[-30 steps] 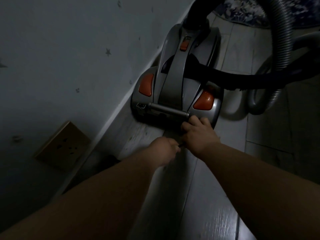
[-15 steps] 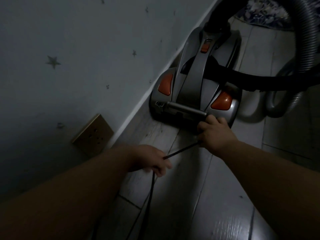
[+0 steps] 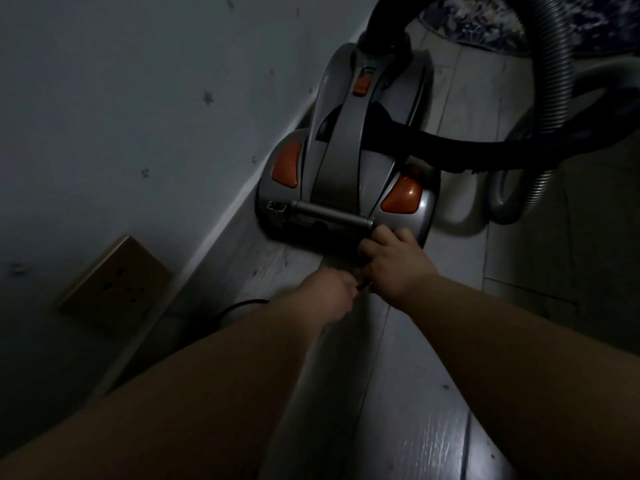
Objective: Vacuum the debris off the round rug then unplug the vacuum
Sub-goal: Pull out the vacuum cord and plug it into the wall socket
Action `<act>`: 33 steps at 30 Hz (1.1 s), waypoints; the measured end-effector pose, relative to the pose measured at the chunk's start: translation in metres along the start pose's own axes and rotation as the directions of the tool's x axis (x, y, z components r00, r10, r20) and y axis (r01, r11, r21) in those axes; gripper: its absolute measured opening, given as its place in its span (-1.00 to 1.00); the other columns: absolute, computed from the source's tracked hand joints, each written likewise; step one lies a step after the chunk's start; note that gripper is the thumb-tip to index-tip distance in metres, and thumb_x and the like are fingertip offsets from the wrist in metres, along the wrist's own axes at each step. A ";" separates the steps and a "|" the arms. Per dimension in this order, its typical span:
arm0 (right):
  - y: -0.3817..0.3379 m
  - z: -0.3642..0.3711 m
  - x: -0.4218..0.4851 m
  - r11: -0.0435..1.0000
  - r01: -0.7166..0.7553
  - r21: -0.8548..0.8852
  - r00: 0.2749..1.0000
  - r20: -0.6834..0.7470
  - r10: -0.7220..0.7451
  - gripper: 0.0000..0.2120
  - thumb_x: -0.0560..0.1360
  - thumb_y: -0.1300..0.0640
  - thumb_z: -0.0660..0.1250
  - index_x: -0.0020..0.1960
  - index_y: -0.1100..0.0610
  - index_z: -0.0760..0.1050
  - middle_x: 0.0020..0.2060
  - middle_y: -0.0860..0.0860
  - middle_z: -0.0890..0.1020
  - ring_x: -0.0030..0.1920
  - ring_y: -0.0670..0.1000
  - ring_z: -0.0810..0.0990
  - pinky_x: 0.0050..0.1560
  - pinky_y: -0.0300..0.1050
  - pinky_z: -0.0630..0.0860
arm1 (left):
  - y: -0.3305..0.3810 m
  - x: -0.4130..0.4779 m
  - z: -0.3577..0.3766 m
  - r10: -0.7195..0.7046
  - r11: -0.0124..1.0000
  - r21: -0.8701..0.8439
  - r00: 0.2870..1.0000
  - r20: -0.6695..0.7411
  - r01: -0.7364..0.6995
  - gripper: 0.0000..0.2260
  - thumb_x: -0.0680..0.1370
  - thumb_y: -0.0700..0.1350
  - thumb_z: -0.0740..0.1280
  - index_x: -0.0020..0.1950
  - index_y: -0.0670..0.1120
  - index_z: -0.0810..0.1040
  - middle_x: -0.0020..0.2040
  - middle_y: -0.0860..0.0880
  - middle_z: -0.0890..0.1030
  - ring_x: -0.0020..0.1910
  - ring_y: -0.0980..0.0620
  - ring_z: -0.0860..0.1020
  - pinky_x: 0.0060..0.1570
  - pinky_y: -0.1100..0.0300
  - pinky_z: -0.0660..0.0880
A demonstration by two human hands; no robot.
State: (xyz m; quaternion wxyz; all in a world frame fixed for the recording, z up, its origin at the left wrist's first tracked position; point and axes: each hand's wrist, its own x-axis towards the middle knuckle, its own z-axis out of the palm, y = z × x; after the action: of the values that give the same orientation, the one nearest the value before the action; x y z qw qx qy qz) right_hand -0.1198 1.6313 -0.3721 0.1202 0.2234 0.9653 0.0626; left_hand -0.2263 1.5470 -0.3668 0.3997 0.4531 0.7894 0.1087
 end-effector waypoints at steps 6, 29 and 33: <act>-0.011 -0.001 0.003 0.998 -0.058 -0.010 0.998 0.014 0.059 -0.69 0.57 -0.07 0.25 0.28 -0.15 0.55 0.36 -0.05 0.34 0.34 0.14 0.16 0.22 0.04 0.15 | -0.076 -0.054 -0.031 0.132 0.920 -0.391 0.963 0.236 -0.030 -0.81 0.59 -0.21 0.22 0.09 -0.11 0.61 -0.26 0.01 0.56 -0.26 0.11 0.49 -0.12 0.26 0.44; -0.026 0.008 -0.015 0.996 0.076 -0.038 0.994 0.085 -0.073 -0.63 0.59 0.02 0.24 0.39 -0.11 0.45 0.50 -0.03 0.27 0.56 0.11 -0.09 0.48 0.23 -0.24 | -0.124 -0.081 0.027 -0.032 0.946 -0.321 0.998 0.055 0.048 -0.73 0.57 -0.20 0.27 0.27 -0.07 0.53 0.15 0.01 0.59 0.05 0.22 0.49 -0.12 0.58 0.36; -0.041 0.009 -0.006 0.992 0.123 0.000 0.988 0.089 -0.123 -0.63 0.58 0.03 0.26 0.38 -0.13 0.44 0.50 -0.03 0.25 0.56 0.11 -0.09 0.48 0.22 -0.21 | -0.129 -0.082 0.036 -0.058 0.924 -0.377 0.998 0.014 0.059 -0.72 0.57 -0.27 0.25 0.27 -0.14 0.53 0.20 -0.06 0.58 0.08 0.17 0.49 -0.17 0.65 0.37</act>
State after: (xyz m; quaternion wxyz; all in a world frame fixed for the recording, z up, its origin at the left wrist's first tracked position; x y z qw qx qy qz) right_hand -0.1291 1.5928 -0.3869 0.1670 0.1656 0.9708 0.0476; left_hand -0.2591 1.4014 -0.4161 0.4833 0.3439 0.7666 0.2460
